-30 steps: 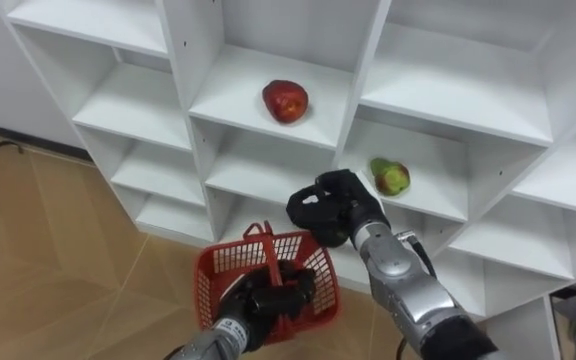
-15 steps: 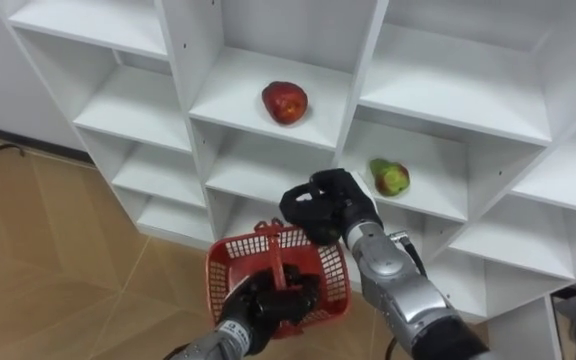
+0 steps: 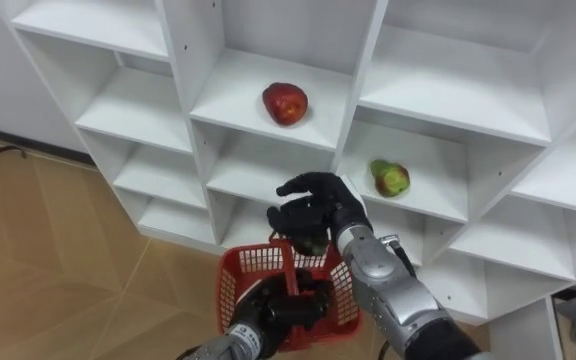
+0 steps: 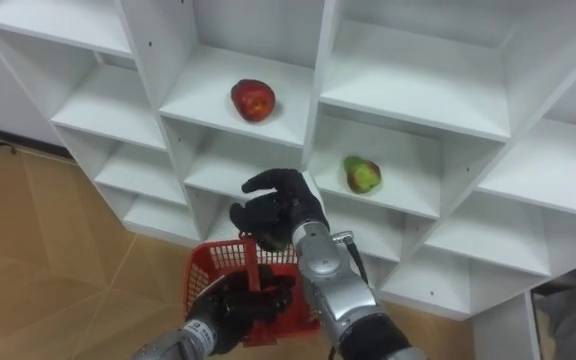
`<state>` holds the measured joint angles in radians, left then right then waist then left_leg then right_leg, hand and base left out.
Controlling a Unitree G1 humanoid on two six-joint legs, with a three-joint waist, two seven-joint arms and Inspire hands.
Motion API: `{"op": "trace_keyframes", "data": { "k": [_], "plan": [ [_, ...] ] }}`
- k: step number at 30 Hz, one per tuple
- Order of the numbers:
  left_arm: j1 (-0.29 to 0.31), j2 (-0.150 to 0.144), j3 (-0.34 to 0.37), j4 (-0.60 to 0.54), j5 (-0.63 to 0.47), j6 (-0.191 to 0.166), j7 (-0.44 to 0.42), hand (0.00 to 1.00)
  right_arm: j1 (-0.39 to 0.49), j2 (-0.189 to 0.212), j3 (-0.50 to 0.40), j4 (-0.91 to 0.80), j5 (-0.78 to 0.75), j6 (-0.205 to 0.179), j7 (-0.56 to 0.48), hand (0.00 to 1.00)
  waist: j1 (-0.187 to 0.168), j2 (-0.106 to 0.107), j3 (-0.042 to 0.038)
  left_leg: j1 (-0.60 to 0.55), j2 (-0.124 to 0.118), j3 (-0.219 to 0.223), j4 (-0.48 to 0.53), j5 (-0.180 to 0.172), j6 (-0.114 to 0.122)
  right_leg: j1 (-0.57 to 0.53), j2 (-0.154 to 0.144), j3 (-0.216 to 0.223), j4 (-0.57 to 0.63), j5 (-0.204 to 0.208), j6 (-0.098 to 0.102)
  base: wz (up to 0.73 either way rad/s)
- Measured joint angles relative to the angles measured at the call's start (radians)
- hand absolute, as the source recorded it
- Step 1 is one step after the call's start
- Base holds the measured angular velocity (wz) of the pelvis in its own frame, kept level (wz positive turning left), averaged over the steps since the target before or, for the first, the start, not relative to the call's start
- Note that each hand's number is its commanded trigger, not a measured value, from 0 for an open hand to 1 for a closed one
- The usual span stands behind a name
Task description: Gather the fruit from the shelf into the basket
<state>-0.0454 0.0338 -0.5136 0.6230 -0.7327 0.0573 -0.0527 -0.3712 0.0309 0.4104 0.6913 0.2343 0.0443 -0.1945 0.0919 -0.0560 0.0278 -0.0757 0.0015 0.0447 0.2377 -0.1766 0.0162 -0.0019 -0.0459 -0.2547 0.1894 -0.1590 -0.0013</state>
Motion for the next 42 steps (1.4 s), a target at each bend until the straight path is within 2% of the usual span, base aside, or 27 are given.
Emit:
{"op": "trace_keyframes", "data": {
  "k": [24, 30, 32, 36, 42],
  "plan": [
    [0.0, -0.014, 0.0, 0.029, 0.008, 0.01, -0.002, 1.0, 0.0, 0.0, -0.001, 0.0, -0.006, 0.0, 0.001, 0.0, -0.003, 0.0, -0.0002, 0.018, 0.0, -0.004, -0.001, 0.0, 0.0, 0.021, 0.0, -0.006, -0.001, 0.0, 0.0, 0.0],
    [-0.001, -0.014, 0.012, 0.047, 0.006, 0.011, -0.005, 1.0, 0.0, 0.0, -0.001, -0.001, -0.097, 0.0, 0.001, 0.0, -0.003, 0.0, -0.0002, 0.017, 0.001, -0.004, 0.0, 0.0, 0.0, 0.02, 0.0, -0.01, -0.001, 0.0, 0.0, 0.0],
    [-0.001, -0.013, 0.021, 0.056, 0.007, 0.01, -0.01, 1.0, 0.0, -0.001, -0.006, -0.026, -0.165, 0.0, 0.001, 0.0, -0.003, 0.0, -0.0003, 0.016, 0.001, -0.006, 0.0, 0.0, 0.0, 0.019, -0.003, -0.021, -0.001, 0.0, 0.0, 0.03],
    [-0.001, -0.009, 0.023, 0.065, 0.007, 0.008, -0.011, 1.0, -0.013, 0.001, -0.018, -0.092, -0.204, -0.01, -0.016, 0.0, 0.0, -0.002, -0.0014, 0.019, 0.0, -0.007, -0.001, 0.0, 0.0, 0.021, -0.003, -0.022, -0.001, 0.0, 0.0, 0.0],
    [-0.002, -0.007, 0.028, 0.065, 0.007, 0.008, -0.01, 1.0, -0.013, -0.027, -0.016, -0.225, -0.239, -0.008, -0.004, 0.0, 0.002, -0.009, -0.0061, 0.019, -0.001, -0.007, -0.002, 0.0, 0.0, 0.02, -0.003, -0.021, -0.001, 0.0, 0.0, 0.0]
  ]
}}
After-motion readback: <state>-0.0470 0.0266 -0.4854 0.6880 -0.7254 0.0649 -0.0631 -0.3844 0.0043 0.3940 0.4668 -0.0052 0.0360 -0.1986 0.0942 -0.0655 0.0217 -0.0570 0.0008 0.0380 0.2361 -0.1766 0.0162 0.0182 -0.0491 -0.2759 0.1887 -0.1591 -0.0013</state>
